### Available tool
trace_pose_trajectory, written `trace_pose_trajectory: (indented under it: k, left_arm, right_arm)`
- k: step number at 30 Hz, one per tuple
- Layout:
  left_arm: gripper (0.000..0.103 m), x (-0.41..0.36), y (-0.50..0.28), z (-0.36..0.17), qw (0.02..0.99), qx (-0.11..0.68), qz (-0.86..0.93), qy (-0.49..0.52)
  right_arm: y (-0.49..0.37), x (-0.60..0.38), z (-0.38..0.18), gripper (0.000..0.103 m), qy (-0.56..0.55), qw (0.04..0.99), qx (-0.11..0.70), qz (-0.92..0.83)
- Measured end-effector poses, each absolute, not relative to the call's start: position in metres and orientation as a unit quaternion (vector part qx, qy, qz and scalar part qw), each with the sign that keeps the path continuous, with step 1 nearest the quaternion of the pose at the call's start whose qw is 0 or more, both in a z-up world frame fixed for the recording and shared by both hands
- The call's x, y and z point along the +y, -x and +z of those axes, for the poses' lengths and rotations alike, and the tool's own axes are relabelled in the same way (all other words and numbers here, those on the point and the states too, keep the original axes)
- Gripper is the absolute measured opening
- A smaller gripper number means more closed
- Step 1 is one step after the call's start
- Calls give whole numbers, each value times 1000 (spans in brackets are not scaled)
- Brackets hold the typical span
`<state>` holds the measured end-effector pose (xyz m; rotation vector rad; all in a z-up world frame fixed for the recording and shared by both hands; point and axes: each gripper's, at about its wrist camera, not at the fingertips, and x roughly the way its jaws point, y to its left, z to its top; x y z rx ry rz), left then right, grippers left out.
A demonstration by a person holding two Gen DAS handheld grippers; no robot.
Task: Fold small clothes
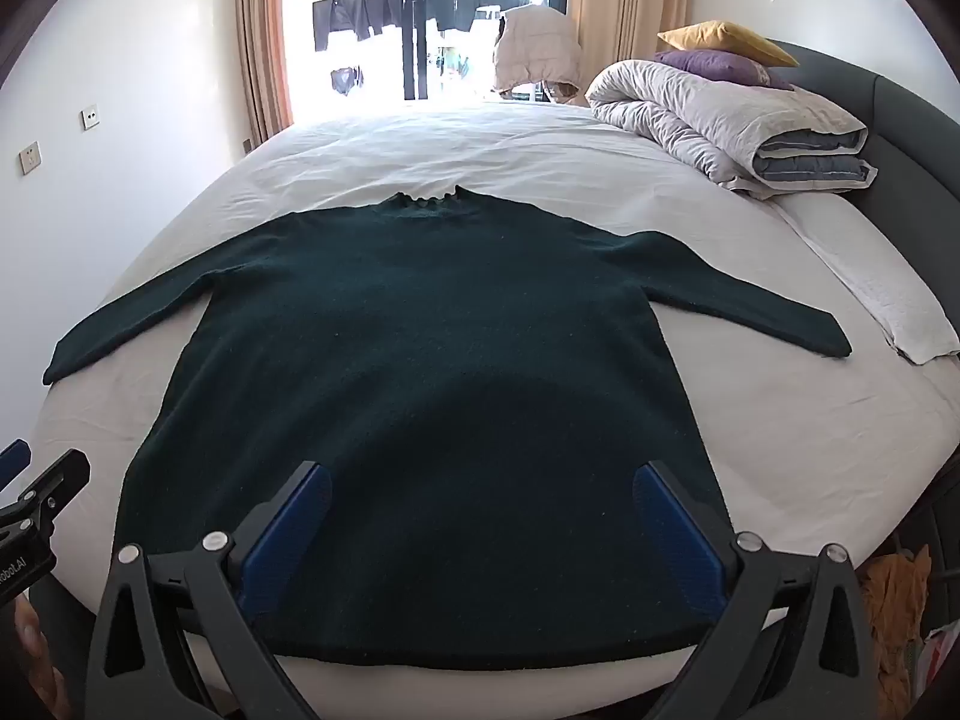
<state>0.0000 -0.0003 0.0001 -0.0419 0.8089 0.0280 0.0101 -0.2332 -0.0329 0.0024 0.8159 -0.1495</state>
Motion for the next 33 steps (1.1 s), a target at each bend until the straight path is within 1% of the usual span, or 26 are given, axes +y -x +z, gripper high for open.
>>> trace_pose_trajectory:
  k: [33]
  left_arm:
    - [103,-1,-1,0,919,394,14,21]
  right_arm:
    - [-7,-227,-36,103,8,914,400,-69]
